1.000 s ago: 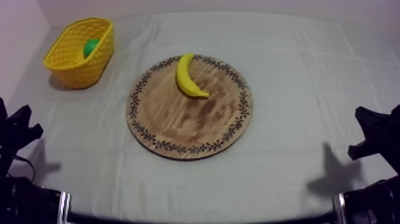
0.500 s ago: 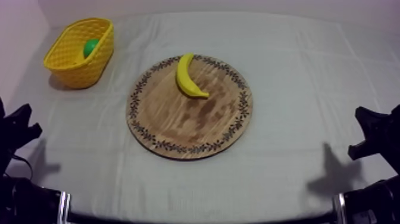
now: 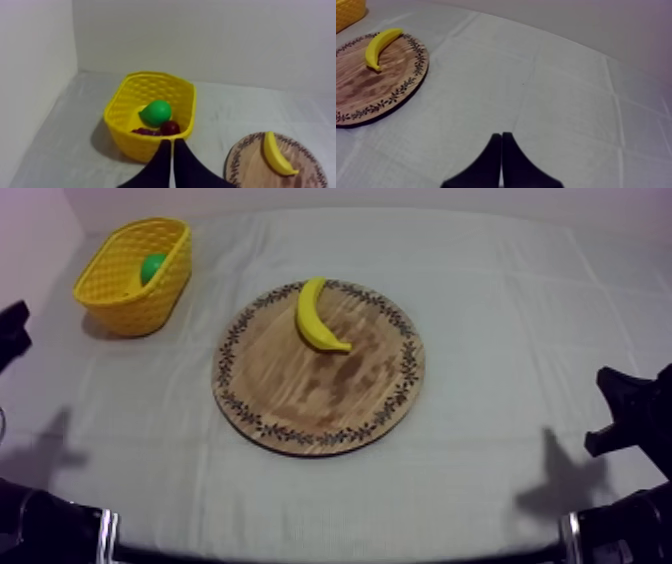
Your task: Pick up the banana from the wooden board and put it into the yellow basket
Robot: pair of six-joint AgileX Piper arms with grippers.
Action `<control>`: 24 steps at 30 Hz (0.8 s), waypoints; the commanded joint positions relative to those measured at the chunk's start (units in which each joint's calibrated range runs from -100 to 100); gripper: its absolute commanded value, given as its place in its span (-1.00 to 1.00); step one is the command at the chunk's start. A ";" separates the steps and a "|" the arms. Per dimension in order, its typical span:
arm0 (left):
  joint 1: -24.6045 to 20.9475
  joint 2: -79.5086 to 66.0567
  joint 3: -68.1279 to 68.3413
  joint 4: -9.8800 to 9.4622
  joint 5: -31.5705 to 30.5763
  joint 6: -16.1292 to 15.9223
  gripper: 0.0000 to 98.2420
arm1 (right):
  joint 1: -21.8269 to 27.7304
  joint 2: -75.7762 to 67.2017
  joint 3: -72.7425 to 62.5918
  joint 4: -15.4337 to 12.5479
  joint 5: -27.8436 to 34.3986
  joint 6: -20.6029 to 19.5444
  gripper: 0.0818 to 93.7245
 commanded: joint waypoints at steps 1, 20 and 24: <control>1.11 6.38 -9.53 -0.92 0.86 0.87 -1.00 | 0.00 0.00 -0.03 0.00 -0.01 -0.01 -0.99; 10.18 38.43 -48.10 -3.72 14.87 0.70 -1.00 | 0.00 0.00 -0.03 0.00 -0.01 -0.01 -0.99; 12.53 44.60 -55.08 -4.47 18.30 1.81 -1.00 | 0.00 0.00 -0.03 0.00 -0.01 -0.01 -0.99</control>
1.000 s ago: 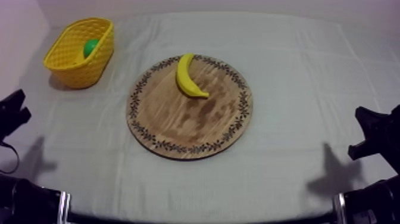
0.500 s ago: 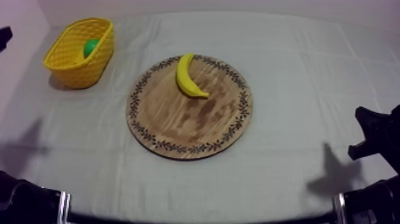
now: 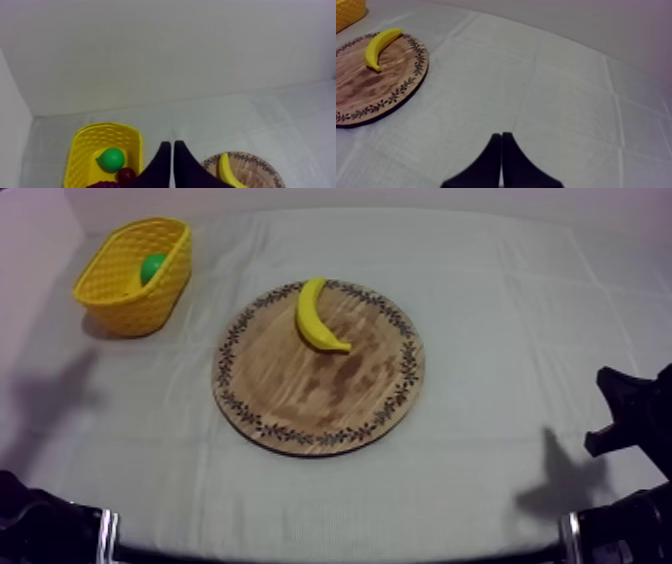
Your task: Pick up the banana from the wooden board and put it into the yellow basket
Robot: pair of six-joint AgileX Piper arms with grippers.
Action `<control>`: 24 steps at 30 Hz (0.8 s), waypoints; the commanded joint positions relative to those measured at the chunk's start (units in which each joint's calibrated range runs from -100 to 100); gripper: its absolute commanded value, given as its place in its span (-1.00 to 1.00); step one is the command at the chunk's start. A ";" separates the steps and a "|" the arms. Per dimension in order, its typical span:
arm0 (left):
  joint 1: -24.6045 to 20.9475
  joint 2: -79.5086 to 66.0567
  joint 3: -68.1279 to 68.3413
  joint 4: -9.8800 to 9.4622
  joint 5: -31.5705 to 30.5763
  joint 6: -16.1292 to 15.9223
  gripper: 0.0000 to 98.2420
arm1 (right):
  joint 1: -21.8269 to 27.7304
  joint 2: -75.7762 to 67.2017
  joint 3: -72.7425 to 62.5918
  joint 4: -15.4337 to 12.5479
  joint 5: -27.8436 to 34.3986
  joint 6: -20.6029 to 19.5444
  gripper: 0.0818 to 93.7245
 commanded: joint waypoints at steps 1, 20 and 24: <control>1.60 5.25 -6.88 -0.19 1.84 0.75 -1.00 | 0.00 0.00 -0.03 0.00 -0.01 -0.01 -0.99; 11.58 31.58 -24.44 -5.41 14.66 11.00 -1.00 | 0.00 0.00 -0.03 0.00 -0.01 -0.01 -0.99; 13.31 37.39 -25.74 -6.44 16.50 13.02 -1.00 | 0.00 0.00 -0.03 0.00 -0.01 -0.01 -0.99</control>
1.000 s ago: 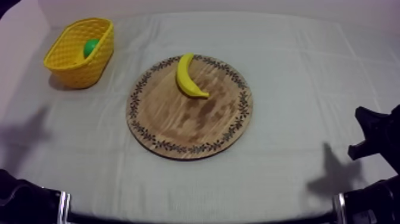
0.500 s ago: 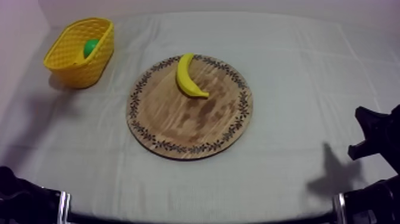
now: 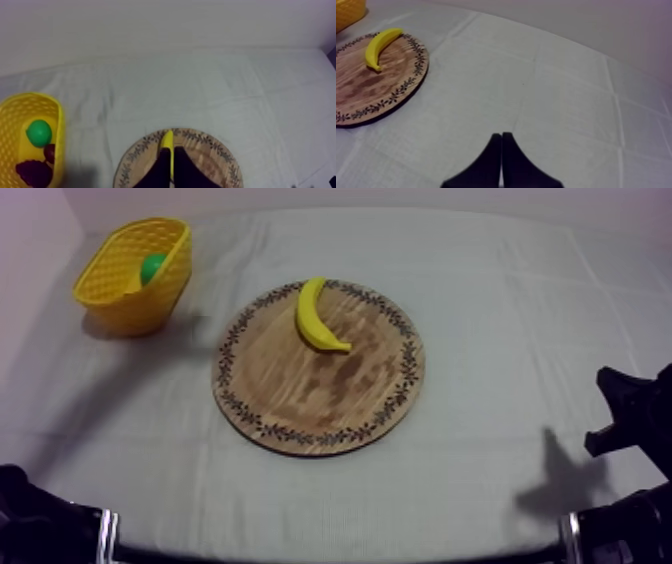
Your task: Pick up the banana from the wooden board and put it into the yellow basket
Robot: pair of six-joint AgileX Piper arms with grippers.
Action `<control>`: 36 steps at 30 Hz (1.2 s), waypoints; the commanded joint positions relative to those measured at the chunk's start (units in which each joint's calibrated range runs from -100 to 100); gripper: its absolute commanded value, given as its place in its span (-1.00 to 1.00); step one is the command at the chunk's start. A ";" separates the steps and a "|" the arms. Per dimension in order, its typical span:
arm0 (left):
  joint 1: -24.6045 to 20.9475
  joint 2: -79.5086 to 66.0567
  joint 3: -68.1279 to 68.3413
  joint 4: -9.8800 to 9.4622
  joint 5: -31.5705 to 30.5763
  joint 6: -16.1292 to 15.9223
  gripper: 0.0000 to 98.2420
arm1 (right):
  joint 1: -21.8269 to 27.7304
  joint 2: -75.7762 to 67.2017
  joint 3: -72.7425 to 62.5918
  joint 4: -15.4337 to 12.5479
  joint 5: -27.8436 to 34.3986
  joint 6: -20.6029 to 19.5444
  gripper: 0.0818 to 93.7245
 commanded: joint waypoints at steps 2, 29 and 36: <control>1.41 6.16 -0.88 -0.77 1.43 1.84 -1.00 | 0.00 0.00 -0.03 0.00 -0.01 -0.01 -0.99; 4.90 28.98 -12.71 -3.36 8.26 14.61 -0.52 | 0.00 0.00 -0.03 0.00 -0.01 0.00 -0.99; 4.61 28.99 -12.65 -2.42 9.18 13.21 0.16 | 0.00 0.00 -0.03 0.00 -0.01 -0.01 -0.99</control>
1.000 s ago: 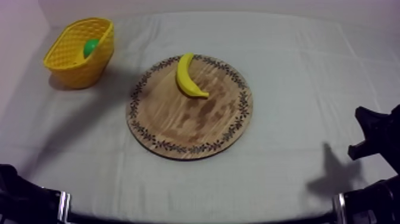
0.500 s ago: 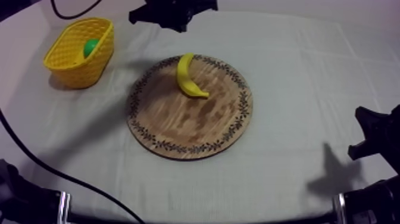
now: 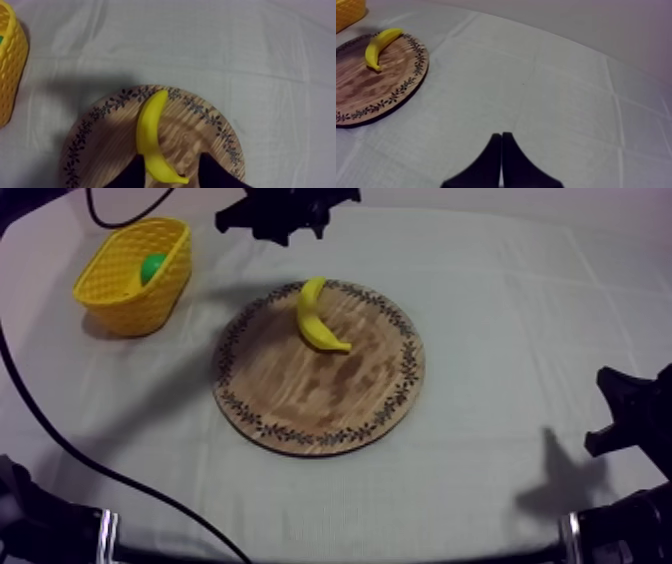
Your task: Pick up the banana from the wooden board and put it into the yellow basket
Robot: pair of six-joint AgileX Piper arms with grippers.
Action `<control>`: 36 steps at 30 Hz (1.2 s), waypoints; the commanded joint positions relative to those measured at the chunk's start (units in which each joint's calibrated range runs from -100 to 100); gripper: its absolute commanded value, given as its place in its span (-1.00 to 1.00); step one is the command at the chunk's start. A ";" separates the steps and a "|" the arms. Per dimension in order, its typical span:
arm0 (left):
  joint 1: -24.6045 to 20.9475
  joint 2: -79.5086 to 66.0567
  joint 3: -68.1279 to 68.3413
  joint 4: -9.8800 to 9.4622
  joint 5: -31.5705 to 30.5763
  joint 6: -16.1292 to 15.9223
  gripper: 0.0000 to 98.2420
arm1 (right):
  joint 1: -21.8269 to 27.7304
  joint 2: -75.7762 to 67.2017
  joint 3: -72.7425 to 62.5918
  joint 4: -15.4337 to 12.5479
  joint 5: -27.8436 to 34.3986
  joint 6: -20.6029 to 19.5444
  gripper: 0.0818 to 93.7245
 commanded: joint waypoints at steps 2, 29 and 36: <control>-0.06 -0.14 0.56 0.64 0.17 -0.94 0.27 | 0.00 0.00 -0.03 0.00 -0.01 -0.01 -0.99; -0.81 5.81 4.54 2.96 3.04 -2.91 0.47 | 0.00 0.00 -0.03 0.00 -0.01 -0.01 -0.99; -1.50 11.73 2.43 4.01 1.52 -3.11 0.46 | 0.00 0.00 -0.03 0.00 -0.01 -0.01 -0.99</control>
